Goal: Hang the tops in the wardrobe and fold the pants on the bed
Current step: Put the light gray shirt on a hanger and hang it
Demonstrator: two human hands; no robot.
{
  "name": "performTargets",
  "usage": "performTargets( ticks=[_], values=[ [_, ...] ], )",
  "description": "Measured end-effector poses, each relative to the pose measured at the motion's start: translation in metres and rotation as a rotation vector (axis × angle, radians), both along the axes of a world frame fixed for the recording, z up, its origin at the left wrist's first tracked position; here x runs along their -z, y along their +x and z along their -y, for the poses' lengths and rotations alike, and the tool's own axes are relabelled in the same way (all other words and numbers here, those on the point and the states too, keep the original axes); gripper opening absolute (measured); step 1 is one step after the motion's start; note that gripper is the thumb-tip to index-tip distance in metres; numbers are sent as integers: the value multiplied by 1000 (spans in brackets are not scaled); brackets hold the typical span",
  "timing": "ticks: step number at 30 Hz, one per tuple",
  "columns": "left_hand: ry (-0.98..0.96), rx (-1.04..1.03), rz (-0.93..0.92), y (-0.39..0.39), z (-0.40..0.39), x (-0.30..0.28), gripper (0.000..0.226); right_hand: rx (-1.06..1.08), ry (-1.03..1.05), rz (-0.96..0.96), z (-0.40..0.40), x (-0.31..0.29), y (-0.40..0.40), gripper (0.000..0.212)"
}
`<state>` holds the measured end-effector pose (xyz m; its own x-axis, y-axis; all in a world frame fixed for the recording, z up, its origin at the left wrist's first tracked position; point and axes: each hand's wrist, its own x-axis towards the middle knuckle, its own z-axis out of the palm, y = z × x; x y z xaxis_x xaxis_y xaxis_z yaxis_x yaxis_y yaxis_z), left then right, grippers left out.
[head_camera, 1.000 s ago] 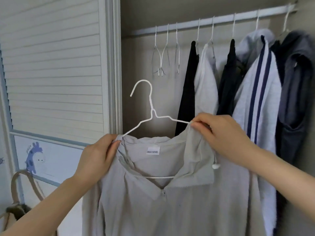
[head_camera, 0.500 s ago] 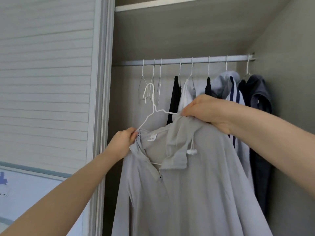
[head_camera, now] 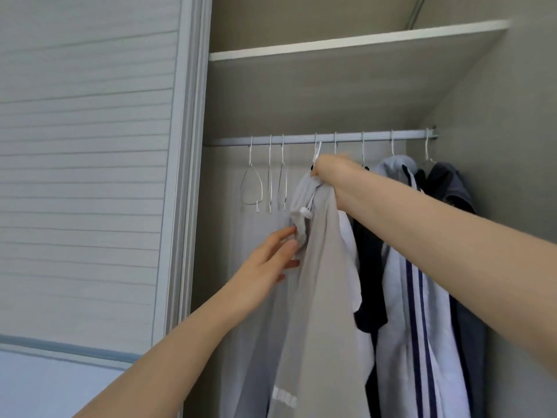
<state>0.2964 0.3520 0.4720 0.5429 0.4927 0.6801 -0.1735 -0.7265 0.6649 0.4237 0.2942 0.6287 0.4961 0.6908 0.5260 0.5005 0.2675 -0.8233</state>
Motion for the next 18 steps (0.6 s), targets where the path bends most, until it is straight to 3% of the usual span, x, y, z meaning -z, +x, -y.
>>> performTargets(
  ticks=[5, 8, 10, 13, 18],
  values=[
    [-56, 119, -3, 1, 15, 0, 51, 37, 150, -132, -31, -4, -15, 14],
    [70, -55, -103, 7, 1, 7, 92, 107, 175, -32, -54, -6, -20, 5],
    [139, -163, -156, 12, -19, 15, 109, 179, 181, 49, -69, -7, -17, 15],
    [89, -284, -132, 12, -53, 19, 92, 251, 198, 128, -88, -15, -7, 25],
    [160, -375, -148, 25, -99, 24, 72, 336, 247, 260, -121, -29, 17, 12]
  ],
)
